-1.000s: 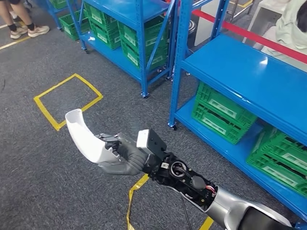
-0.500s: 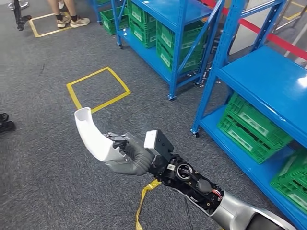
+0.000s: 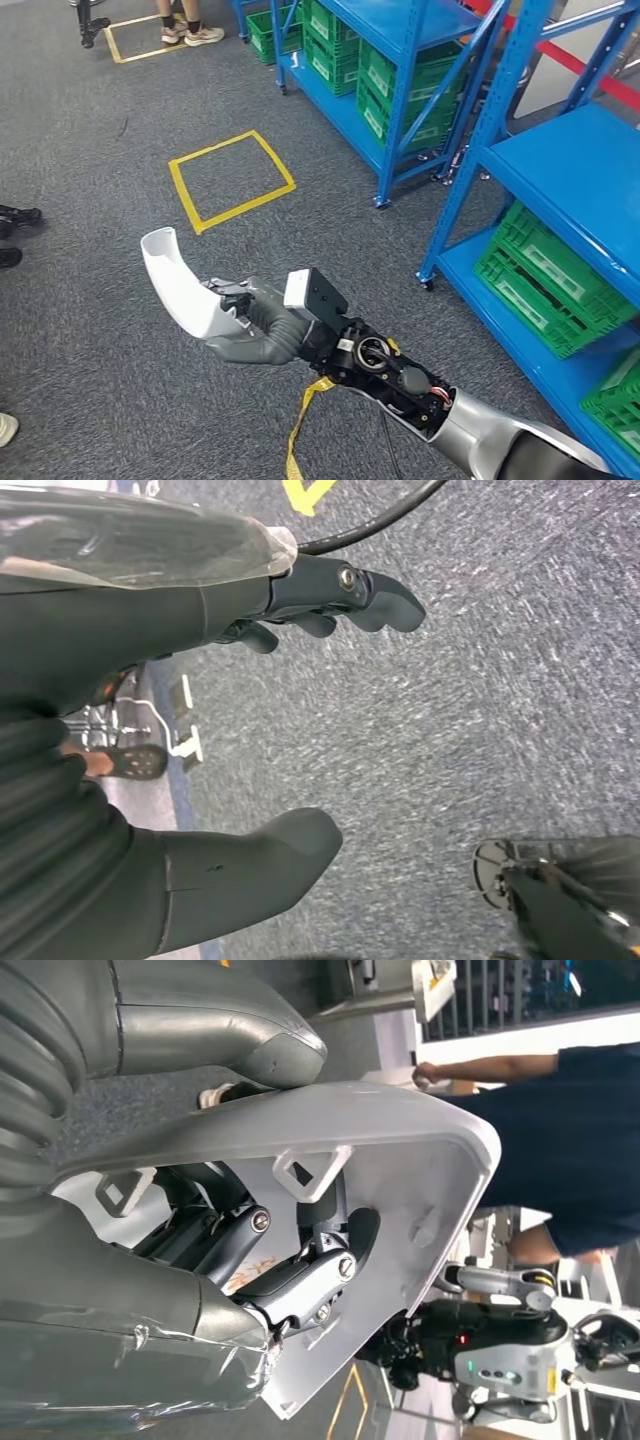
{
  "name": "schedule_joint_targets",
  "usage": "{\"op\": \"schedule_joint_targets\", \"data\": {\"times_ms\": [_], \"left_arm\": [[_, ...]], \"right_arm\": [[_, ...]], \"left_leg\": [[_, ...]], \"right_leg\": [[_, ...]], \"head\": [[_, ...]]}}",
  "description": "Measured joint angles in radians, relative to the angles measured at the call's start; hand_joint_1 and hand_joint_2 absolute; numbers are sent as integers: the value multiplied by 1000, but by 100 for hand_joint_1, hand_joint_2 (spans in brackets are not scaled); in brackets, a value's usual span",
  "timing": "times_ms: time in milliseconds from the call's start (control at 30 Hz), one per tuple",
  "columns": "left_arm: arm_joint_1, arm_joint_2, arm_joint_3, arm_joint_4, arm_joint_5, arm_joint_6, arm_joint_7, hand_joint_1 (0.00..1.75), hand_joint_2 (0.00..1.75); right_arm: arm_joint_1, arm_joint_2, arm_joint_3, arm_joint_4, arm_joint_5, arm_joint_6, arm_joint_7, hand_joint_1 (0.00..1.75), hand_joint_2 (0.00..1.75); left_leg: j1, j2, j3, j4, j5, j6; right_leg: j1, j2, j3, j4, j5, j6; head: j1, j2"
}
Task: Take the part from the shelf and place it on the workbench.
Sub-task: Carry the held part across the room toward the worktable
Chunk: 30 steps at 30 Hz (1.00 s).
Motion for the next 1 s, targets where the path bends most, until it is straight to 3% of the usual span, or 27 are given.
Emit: {"op": "schedule_joint_targets", "data": {"times_ms": [33, 100, 167, 267, 300, 333, 367, 400, 467, 533, 600, 633, 700, 767, 833, 867, 900, 967, 1000], "left_arm": [[-1, 0, 0, 0, -2, 0, -2, 0, 175], [-1, 0, 0, 0, -7, -1, -5, 0, 175], [0, -1, 0, 0, -10, -1, -7, 0, 175], [-1, -2, 0, 0, -14, -1, -8, 0, 175], [-1, -2, 0, 0, -15, -1, -8, 0, 175], [-1, -2, 0, 0, -16, -1, -7, 0, 175], [-1, -1, 0, 0, -17, -1, -7, 0, 175], [-1, -1, 0, 0, -19, -1, -6, 0, 175], [-2, -3, -1, 0, -23, -3, 0, 0, 175], [-3, -4, -1, 0, -26, -4, 4, 0, 175], [0, -2, -2, 0, -25, -5, 5, 0, 175], [2, 0, -2, 0, -24, -5, 5, 0, 175], [2, 1, -2, 0, -20, -5, 3, 0, 175], [-1, 1, -2, 0, -18, -4, -2, 0, 175], [-2, 0, -2, 0, -18, -4, -9, 0, 175], [-2, 1, -2, 0, -18, -4, -11, 0, 175], [-1, 1, -2, 0, -19, -4, -13, 0, 175], [-2, 3, -2, 0, -19, -4, -13, 0, 175], [-3, 4, -2, 0, -19, -4, -12, 0, 175]], "right_arm": [[-1, 0, 0, 0, 0, 0, 1, 175, 175], [-2, 0, -1, -2, 1, -3, 3, 175, 175], [-2, 0, -2, -6, 1, -6, 5, 175, 175], [2, -4, -5, -11, 8, -14, 7, 175, 175], [6, -7, -6, -11, 11, -17, 8, 175, 175], [9, -9, -6, -11, 12, -20, 8, 175, 175], [11, -11, -6, -11, 12, -22, 8, 175, 175], [12, -12, -6, -11, 12, -24, 8, 175, 175], [12, -14, -6, -12, 13, -27, 8, 175, 175], [14, -16, -7, -14, 13, -29, 8, 175, 175], [16, -17, -7, -18, 13, -30, 8, 175, 175], [16, -17, -7, -20, 13, -30, 8, 175, 175], [16, -17, -7, -23, 13, -31, 9, 175, 175], [17, -17, -7, -23, 13, -31, 10, 175, 175], [18, -17, -6, -22, 13, -30, 10, 175, 175], [18, -17, -6, -22, 13, -30, 10, 175, 175], [18, -17, -6, -22, 13, -30, 10, 175, 175], [18, -17, -6, -22, 13, -30, 9, 175, 175], [17, -17, -6, -23, 13, -30, 9, 175, 175]], "left_leg": [[-3, 5, 9, -21, 2, 5], [-3, -13, 8, -25, 2, 15], [1, -30, 9, -29, 4, 25], [3, -56, 10, -30, 5, 34], [3, -67, 11, -30, 5, 35], [3, -79, 11, -29, 5, 35], [3, -91, 13, -29, 5, 35], [3, -103, 15, -28, 5, 35], [3, -125, 15, -26, 4, 32], [5, -144, 8, -24, 6, 23], [7, -160, 1, -25, 10, 11], [7, -153, -1, -21, 6, 5], [5, -112, -29, 38, -31, -5], [7, -72, -96, 174, -96, -14], [9, -61, -148, 275, -124, -20], [10, -58, -146, 269, -111, -21], [10, -53, -122, 222, -81, -20], [6, -24, -42, 70, -17, -13], [3, -13, -13, 13, 2, -7]], "right_leg": [[3, -7, 1, 1, -2, 5], [4, -22, 3, 3, -8, 14], [0, 0, -6, 37, -37, 23], [-4, 56, -92, 230, -133, 33], [-5, 62, -121, 290, -152, 35], [-5, 64, -136, 316, -151, 34], [-5, 67, -132, 300, -130, 33], [-5, 73, -110, 246, -92, 29], [-6, 112, -50, 100, -17, 18], [-5, 142, -19, 21, 7, 12], [-4, 132, -15, 10, 5, 8], [-6, 123, -12, 5, 8, 4], [-11, 101, -6, -4, 12, -6], [-10, 78, -6, -6, 12, -11], [-8, 54, -7, -6, 11, -12], [-8, 43, -6, -6, 10, -12], [-8, 33, -5, -6, 9, -11], [-5, 17, -1, -5, 4, -5], [-2, 10, 1, -4, 1, -1]], "head": [[2, 0], [7, 0], [10, 0], [25, 0], [29, 0], [31, 0], [33, 0], [36, 0], [40, 0], [40, 0], [38, 0], [37, 0], [25, 0], [11, 0], [6, 0], [5, 0], [3, 0], [1, 0], [1, 0]]}}
